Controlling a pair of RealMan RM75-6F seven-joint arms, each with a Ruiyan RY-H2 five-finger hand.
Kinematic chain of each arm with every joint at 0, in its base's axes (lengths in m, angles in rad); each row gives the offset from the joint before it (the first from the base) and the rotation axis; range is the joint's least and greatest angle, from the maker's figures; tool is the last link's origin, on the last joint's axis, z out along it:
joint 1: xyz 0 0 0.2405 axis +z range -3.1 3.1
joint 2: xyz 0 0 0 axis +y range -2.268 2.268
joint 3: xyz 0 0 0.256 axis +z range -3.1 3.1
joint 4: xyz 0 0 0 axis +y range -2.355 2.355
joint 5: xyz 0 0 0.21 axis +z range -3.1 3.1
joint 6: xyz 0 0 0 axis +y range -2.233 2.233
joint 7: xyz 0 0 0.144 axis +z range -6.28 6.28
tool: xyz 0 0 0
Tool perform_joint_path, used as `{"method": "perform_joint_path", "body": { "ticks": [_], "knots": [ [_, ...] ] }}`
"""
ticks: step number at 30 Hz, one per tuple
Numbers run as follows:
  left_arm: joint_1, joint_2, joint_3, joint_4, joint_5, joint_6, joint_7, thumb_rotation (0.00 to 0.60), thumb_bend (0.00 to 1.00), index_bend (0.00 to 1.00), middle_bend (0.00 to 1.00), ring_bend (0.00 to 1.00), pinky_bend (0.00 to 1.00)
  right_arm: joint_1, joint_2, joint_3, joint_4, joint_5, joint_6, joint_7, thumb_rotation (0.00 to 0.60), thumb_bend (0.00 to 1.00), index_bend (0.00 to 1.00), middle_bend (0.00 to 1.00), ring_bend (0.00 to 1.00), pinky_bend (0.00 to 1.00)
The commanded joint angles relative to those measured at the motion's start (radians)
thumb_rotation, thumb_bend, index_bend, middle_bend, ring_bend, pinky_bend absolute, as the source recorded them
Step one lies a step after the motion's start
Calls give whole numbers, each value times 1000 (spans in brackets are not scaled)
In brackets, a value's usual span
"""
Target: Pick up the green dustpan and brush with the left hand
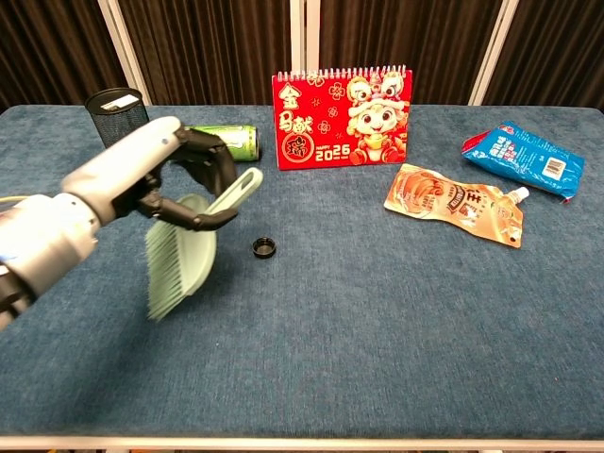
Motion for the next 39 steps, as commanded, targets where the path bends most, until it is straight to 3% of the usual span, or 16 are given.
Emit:
{"method": "perform_joint_path", "body": {
  "ticks": [1, 16, 23, 31, 39],
  "knots": [
    [-23, -30, -29, 29, -30, -28, 14, 600, 449, 601, 656, 461, 352, -2, 1, 0, 2, 2, 2, 2, 600, 225, 0, 132, 0, 0],
    [-138, -128, -140, 136, -110, -134, -8, 600, 449, 601, 656, 461, 352, -11, 2, -2, 10, 7, 8, 13, 600, 225, 0, 132, 0, 0],
    [-176, -123, -184, 108, -119, -152, -49, 600, 450, 601, 656, 461, 353, -14, 5, 0, 9, 8, 13, 16, 600, 225, 0, 132, 0, 0],
    [-93, 31, -132, -59, -93, -89, -68, 600, 451, 601, 656, 461, 354, -1, -3, 2, 20, -1, -1, 26, 600, 222, 0, 132, 0, 0],
    [-28, 55, -41, -67, -78, -46, -52, 600, 451, 601, 656, 461, 354, 11, -9, 2, 26, -9, -12, 29, 600, 222, 0, 132, 0, 0]
  ]
}}
